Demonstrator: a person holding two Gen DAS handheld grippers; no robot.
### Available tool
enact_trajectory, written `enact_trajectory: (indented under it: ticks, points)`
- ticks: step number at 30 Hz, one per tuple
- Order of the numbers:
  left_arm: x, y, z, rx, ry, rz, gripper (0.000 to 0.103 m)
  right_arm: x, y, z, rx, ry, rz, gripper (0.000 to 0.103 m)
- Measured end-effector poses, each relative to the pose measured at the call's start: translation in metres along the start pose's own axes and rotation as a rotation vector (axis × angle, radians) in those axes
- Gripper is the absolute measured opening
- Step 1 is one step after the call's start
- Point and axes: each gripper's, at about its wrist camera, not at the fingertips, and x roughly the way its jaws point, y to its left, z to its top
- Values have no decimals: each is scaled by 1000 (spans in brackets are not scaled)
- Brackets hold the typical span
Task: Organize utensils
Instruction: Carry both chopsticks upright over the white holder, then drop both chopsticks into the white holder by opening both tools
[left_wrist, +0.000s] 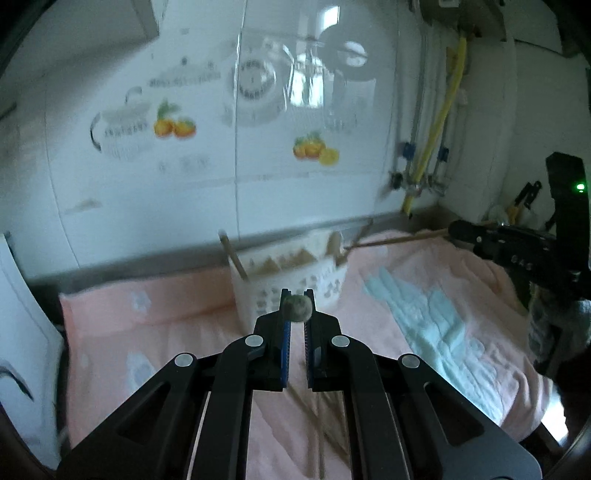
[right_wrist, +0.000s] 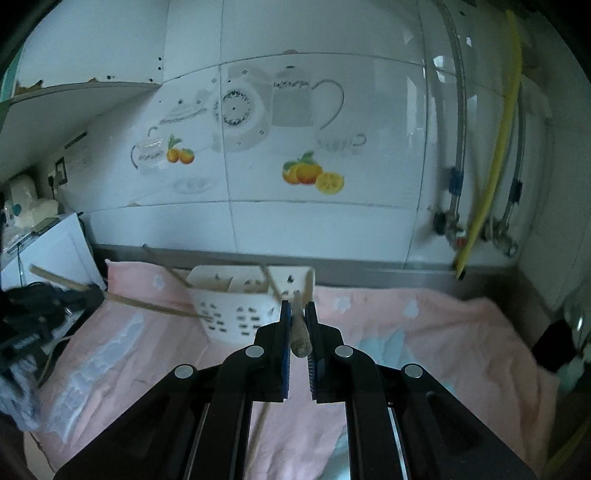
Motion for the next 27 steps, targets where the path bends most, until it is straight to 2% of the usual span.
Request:
enact_trajectory:
  ticks: [6, 10, 19, 27]
  points:
    - [4, 5, 34, 29, -22, 53, 5, 22, -3, 16, -32, 62, 6, 7]
    - [19, 6, 49, 55, -6, 92, 5, 38, -1, 22, -59, 110, 7, 7]
    - [83, 9, 69, 89, 181, 98, 5, 75, -8, 44, -48, 249, 35, 7]
    - [121, 19, 64, 38, 270, 76, 6, 106, -12, 55, -37, 342, 32, 7]
